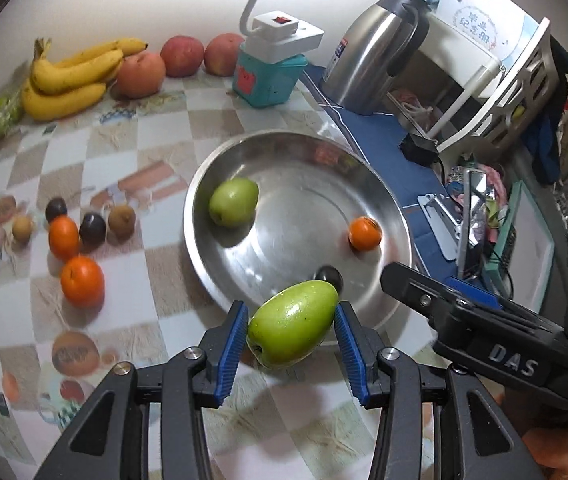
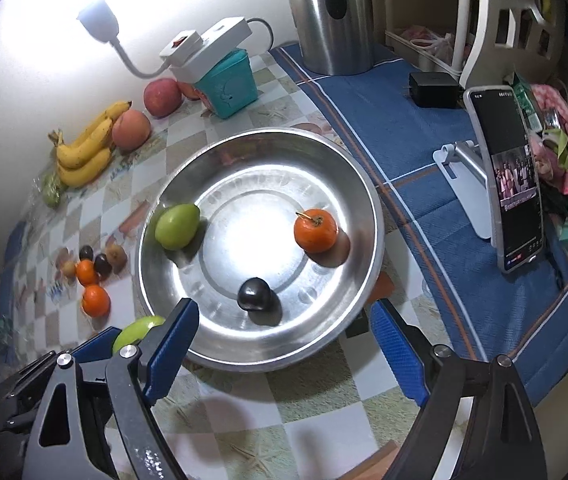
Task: Organize fruits
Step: 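Lower the green mango into the plate and open the left tool, then withdraw both open tools from the plate back to the fruit row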
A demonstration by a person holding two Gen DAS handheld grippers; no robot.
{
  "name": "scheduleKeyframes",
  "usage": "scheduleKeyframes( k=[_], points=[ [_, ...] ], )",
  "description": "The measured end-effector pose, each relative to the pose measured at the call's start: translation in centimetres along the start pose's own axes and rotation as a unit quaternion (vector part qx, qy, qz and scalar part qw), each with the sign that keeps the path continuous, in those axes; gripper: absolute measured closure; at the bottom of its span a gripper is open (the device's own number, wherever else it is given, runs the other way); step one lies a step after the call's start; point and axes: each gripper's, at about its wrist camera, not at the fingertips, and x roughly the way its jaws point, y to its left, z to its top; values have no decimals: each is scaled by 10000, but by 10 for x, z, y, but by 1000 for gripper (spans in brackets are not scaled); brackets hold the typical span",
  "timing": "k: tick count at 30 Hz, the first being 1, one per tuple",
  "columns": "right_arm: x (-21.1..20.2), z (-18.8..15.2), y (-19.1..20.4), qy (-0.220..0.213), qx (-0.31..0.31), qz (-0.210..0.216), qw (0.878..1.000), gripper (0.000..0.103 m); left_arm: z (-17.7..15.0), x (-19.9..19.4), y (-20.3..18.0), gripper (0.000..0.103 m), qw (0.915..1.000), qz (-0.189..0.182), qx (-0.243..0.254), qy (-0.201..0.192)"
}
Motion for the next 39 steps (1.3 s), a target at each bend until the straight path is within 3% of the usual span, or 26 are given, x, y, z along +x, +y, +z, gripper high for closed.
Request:
scheduleKeyframes(
  k=[5, 13, 21, 24, 27, 33, 39],
  points=[
    [1, 4, -4, 3, 108, -75, 9999, 15, 9, 15, -7, 55, 9994, 218, 241, -124],
    [5, 4, -2, 51, 88, -112, 9999, 15, 11, 44, -4, 55, 9983, 457, 355, -16],
    [2, 7, 4, 28, 63, -242, 9997, 15, 15, 46, 1, 55, 9992, 329, 245, -6],
    [-1, 9, 10, -3, 24, -281, 9996, 15, 18, 37, 4, 54, 9997, 176, 125, -64],
    [-8, 14, 17, -76, -15, -309, 9995, 15, 23, 24, 9, 54, 9995, 258, 83, -134],
    [-18, 24, 36, -272, -3, -321, 9991, 15, 28, 4, 50, 53, 9977, 419, -526, -89],
    [0, 19, 70, -94, -199, -320, 9992, 15, 29, -29, 115, 40, 9869, 1095, -1131, -339]
  ],
)
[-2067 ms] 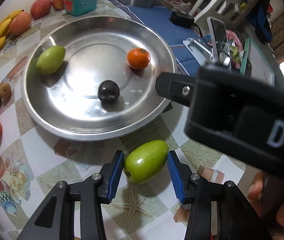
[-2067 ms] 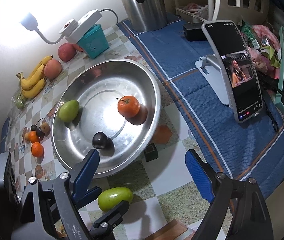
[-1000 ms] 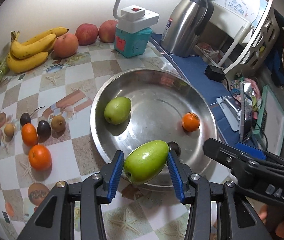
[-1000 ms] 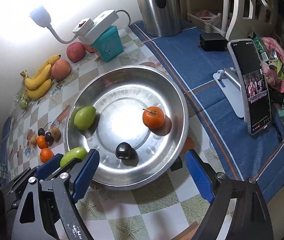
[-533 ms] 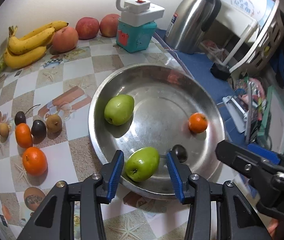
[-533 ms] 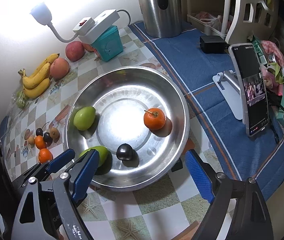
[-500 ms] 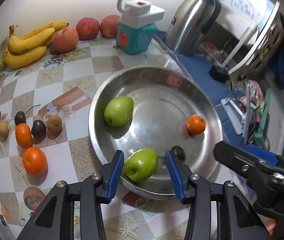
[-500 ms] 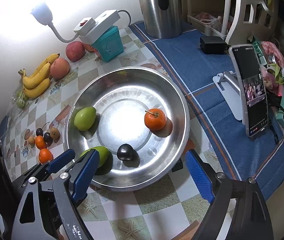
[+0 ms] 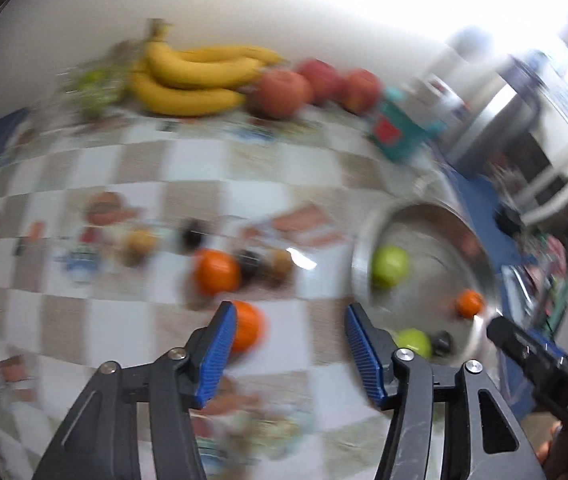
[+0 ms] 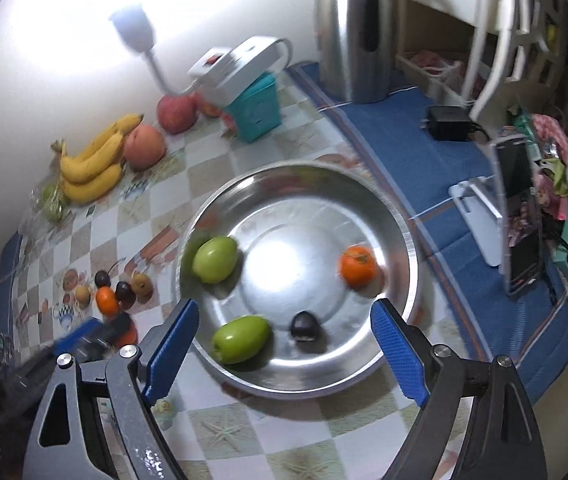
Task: Organize fruits
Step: 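Withdraw both open tools from the plate back to the fruit row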
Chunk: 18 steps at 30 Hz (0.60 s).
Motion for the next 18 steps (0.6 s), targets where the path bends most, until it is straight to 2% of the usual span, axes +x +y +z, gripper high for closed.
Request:
scheduleKeyframes(
  k=[2, 8, 14, 18],
  points=[
    [6, -2, 17, 65, -100, 37, 9999, 15, 7, -7, 26, 26, 9995, 155, -247, -111],
    [22, -4, 70, 171, -253, 263, 9992, 15, 16, -23, 98, 0, 9928, 402, -1041, -442],
    [34, -11, 115, 155, -401, 461, 9980, 14, 20, -32, 138, 0, 9842, 810, -1416, -683],
    [40, -14, 136, 36, -520, 573, 9970, 7, 23, -34, 149, 0, 9807, 1033, -1445, -811]
  ],
)
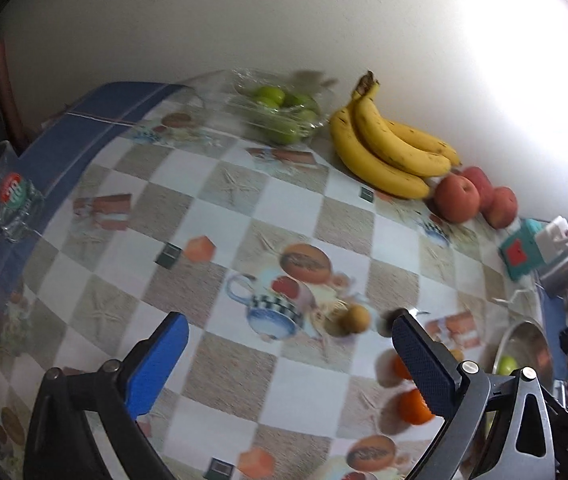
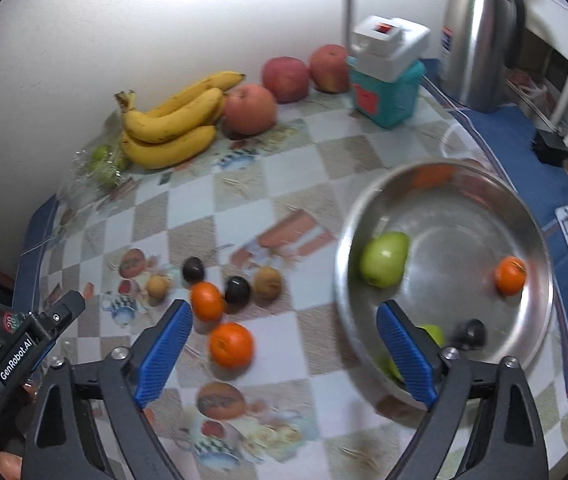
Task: Organize fruits
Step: 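Withdraw both open tools from the plate back to the fruit row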
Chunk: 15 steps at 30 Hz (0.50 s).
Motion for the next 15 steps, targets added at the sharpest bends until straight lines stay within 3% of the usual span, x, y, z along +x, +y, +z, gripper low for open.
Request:
scheduleKeyframes(
  k=[5, 9, 15],
  points=[
    [13, 7, 9, -5, -52, 86, 9999, 7, 5, 10, 3, 0, 9999, -4, -80, 148],
    [21, 15, 7, 66, 56, 226, 9997, 7, 8, 26, 5, 0, 9971, -136, -367, 655],
    [34, 23, 12, 308, -95, 178, 9993, 7, 15, 37, -6, 0, 9967, -128, -260, 762]
  ],
)
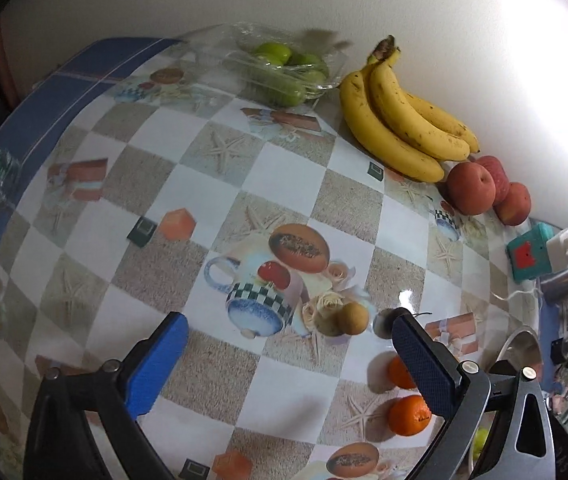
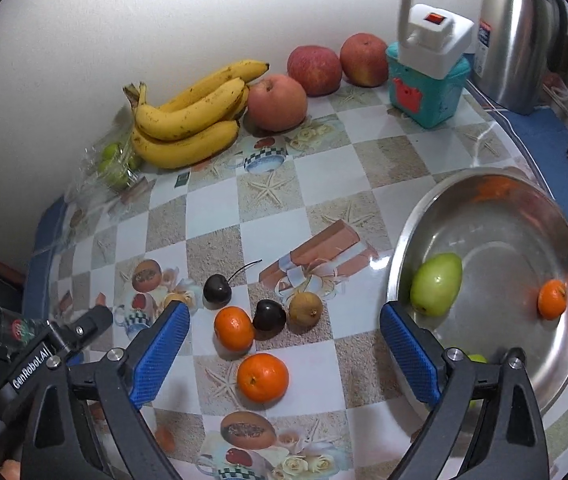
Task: Organize fruits
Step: 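Withdraw both open tools from the plate back to the fruit row, then close the right tool on the brown kiwi in the fruit row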
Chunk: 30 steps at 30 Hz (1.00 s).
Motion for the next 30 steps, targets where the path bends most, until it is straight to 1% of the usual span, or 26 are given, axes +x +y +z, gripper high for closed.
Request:
scheduleKeyframes(
  k=[2, 5, 9, 12, 15, 19, 26, 27, 28, 30],
  points=[
    [4, 2, 1, 71, -66, 26, 9999, 7, 3, 4, -4, 0, 10000, 21, 85, 23],
    [6, 3, 4, -20, -271, 97, 9996, 7, 5, 11, -8, 0, 9999, 62, 137, 81],
    [10, 6, 3, -47, -293, 120, 9995, 7, 6, 22, -15, 0, 9991, 170, 338, 190],
    [16, 6, 3, 44, -309, 194, 9993, 7, 4, 28, -19, 0, 9986, 145, 416, 287],
    [18, 4, 7, -93, -499, 262, 9984, 7, 2, 31, -19, 0, 9986, 106, 375, 346],
    [20, 2, 9, -138, -549, 377, 9977, 7, 1, 32, -20, 0, 9986, 96, 383, 340],
    [21, 1, 6, -248, -616, 300, 9973, 7, 1, 31, -24, 0, 9985, 32, 467, 283],
    [21, 1, 6, -262, -647, 276, 9972, 10, 1, 31, -25, 1, 9985, 13, 472, 282],
    [21, 1, 5, -269, -667, 264, 9971, 17, 1, 32, -25, 1, 9986, -8, 450, 284],
    [24, 0, 4, -209, -652, 276, 9973, 26, 0, 34, -27, 4, 9985, -83, 454, 298]
  ],
)
